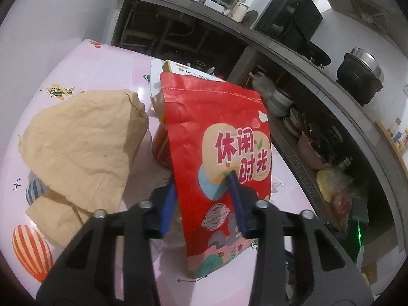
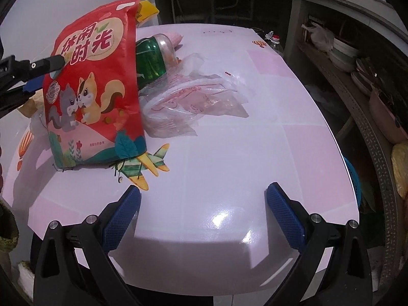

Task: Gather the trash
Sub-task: 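Return to the table and grasp the red snack bag with the left tool, then grasp the clear plastic bag with the right tool while the left holds the snack bag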

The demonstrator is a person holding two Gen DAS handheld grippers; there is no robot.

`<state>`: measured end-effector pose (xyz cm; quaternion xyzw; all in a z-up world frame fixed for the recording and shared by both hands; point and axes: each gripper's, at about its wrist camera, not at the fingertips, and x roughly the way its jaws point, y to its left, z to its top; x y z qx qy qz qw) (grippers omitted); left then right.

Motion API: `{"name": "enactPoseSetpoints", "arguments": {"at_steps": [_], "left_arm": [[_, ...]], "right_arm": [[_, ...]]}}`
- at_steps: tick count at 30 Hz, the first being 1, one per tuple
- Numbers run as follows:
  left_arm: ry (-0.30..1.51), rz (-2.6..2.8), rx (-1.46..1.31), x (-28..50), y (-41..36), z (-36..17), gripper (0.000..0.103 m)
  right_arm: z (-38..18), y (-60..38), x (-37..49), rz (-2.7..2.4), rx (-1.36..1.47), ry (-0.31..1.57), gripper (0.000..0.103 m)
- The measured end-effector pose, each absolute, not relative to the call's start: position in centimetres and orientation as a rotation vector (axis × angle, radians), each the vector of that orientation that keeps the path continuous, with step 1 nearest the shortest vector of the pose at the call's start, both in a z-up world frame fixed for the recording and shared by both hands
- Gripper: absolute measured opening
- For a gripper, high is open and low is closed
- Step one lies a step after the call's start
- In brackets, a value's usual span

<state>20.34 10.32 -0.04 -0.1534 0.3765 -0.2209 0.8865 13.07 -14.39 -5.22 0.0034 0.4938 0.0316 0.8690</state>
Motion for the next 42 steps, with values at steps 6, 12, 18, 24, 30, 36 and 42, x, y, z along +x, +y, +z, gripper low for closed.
{"name": "enactPoseSetpoints", "arguments": {"at_steps": [6, 12, 18, 24, 30, 36, 42], "left_arm": [[0.766, -0.502, -0.35, 19.4, 10.5, 0.1, 0.011], [0.714, -0.567, -0.392, 17.7, 10.8, 1.3, 0.002], [0.671, -0.66, -0.444, 15.7, 11.8, 2.5, 0.0], [0.647, -0.726, -0.474, 13.8, 12.9, 3.0, 0.0], [0.658, -0.773, -0.51, 12.1, 13.7, 2.5, 0.0], [0.689, -0.796, -0.558, 11.5, 13.8, 1.0, 0.0], [0.698, -0.793, -0.548, 11.4, 13.0, 0.3, 0.0]], "right_arm": [[-5.1, -14.2, 12.8, 0.073, 0.011, 1.028, 0.097], [-5.0, -14.4, 12.4, 0.084, 0.026, 1.012, 0.097], [-4.7, -15.4, 12.4, 0.1, 0.089, 1.003, 0.097], [-3.8, -17.9, 13.1, 0.109, 0.227, 0.995, 0.097], [-2.8, -20.7, 15.1, 0.188, 0.492, 0.992, 0.096], [-3.2, -20.6, 18.4, 0.248, 0.695, 1.013, 0.088], [-5.2, -19.1, 21.9, 0.173, 0.741, 1.087, 0.07]]}}
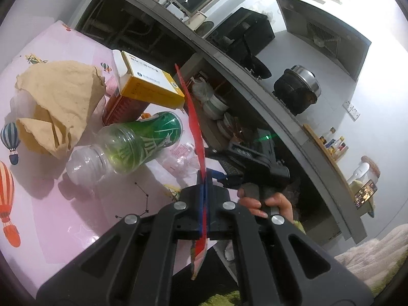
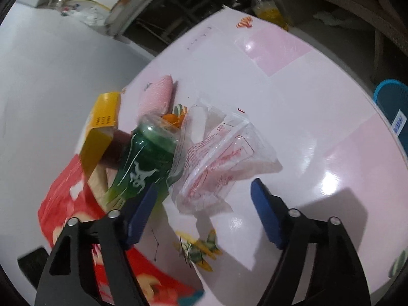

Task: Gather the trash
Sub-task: 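Grasp the clear plastic bag with the right tool while the left holds the snack bag, then carry both bags over the blue wastebasket and open both tools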

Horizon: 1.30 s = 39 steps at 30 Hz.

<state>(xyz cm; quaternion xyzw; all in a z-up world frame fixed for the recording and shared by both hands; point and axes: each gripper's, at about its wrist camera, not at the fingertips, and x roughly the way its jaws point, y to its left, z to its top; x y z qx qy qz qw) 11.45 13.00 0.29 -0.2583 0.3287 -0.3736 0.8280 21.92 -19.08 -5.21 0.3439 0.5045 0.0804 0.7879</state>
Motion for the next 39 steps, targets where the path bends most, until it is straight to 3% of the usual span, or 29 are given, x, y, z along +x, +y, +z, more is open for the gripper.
{"name": "enactPoseSetpoints", "arguments": {"at_steps": [6, 10, 39], "left_arm": [[0.692, -0.788, -0.509, 11.0, 11.9, 0.6, 0.0], [0.691, -0.784, -0.503, 11.0, 11.9, 0.6, 0.0], [0.656, -0.894, -0.461, 12.2, 7.7, 4.2, 0.0]], "right_arm": [[-6.7, -18.8, 23.4, 0.121, 0.805, 1.1, 0.038], [-6.3, -18.9, 23.1, 0.111, 0.785, 1.079, 0.025], [-1.3, -30.0, 12.3, -0.013, 0.854, 0.845, 0.021]]}}
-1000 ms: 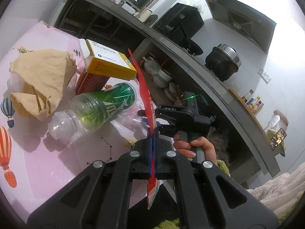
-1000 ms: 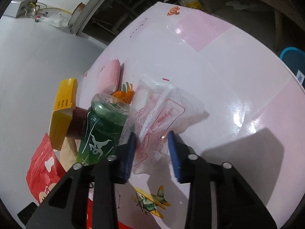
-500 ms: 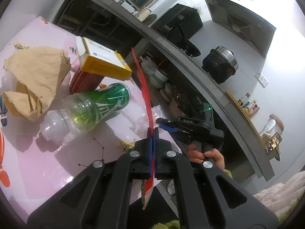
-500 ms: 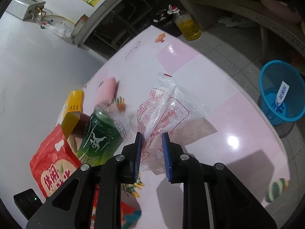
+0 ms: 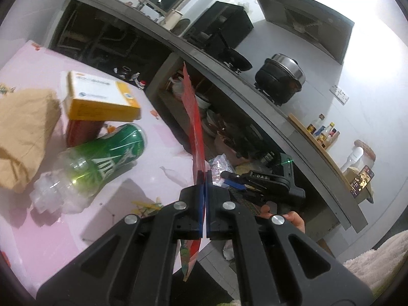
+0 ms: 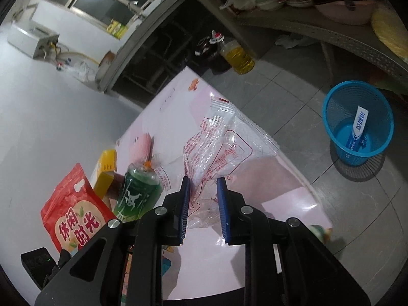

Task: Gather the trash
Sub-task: 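Carry both bags over the blue wastebasket and open both tools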

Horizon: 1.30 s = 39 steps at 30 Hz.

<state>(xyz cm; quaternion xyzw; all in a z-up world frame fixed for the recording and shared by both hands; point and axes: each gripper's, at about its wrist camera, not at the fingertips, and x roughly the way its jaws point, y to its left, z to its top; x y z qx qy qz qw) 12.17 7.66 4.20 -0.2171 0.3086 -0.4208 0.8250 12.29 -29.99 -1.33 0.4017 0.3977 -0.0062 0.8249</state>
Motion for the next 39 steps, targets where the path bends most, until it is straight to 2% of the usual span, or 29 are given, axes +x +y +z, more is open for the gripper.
{"name": "enactPoseSetpoints", "arguments": {"at_steps": [12, 24, 30, 39], "left_arm": [[0.636, -1.019, -0.361, 13.7, -0.2, 7.3, 0.0], [0.703, -1.149, -0.321, 18.7, -13.4, 9.4, 0.0], [0.8, -1.142, -0.221, 21.3, -22.3, 8.0, 0.0], [0.976, -1.087, 0.009, 24.4, -34.7, 1.2, 0.0]], "right_arm": [[-0.9, -37.7, 7.4, -0.111, 0.97, 0.704, 0.021], [-2.8, -47.2, 1.1, -0.37, 1.034, 0.581, 0.021], [-6.5, -51.7, -0.8, -0.503, 1.087, 0.572, 0.021], [-13.1, -55.4, 1.6, -0.598, 1.106, 0.673, 0.021]]}}
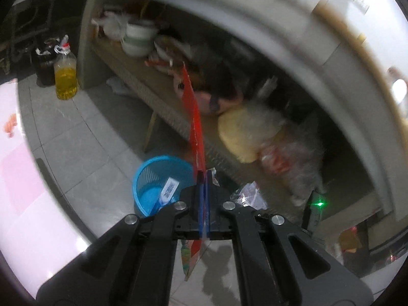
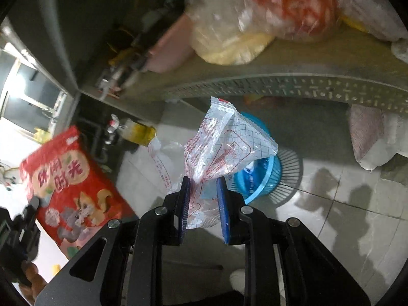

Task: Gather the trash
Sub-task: 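Carry both bags over the blue wastebasket and open both tools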

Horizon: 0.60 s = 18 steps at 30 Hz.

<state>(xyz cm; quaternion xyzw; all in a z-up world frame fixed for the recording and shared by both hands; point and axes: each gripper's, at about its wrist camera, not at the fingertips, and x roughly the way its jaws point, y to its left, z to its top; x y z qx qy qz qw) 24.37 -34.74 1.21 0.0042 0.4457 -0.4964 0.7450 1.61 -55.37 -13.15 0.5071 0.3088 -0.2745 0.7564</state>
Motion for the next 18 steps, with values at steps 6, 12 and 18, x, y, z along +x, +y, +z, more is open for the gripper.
{"name": "enactPoseSetpoints", "arguments": {"at_steps": [6, 12, 18], "left_arm": [[1.175, -0.946, 0.13, 27.0, -42.7, -5.3, 0.0], [1.177, -0.879, 0.232, 28.6, -47.3, -9.2, 0.0], [1.178, -0.831, 0.292, 30.8, -49.6, -12.2, 0.0]], "right_arm": [[-17.7, -56.8, 5.0, -0.641, 1.093, 0.77, 0.021], [-21.2, -58.6, 8.5, -0.675, 1.059, 0.836, 0.021], [-23.8, -60.4, 11.7, -0.678, 1.046, 0.88, 0.021]]}}
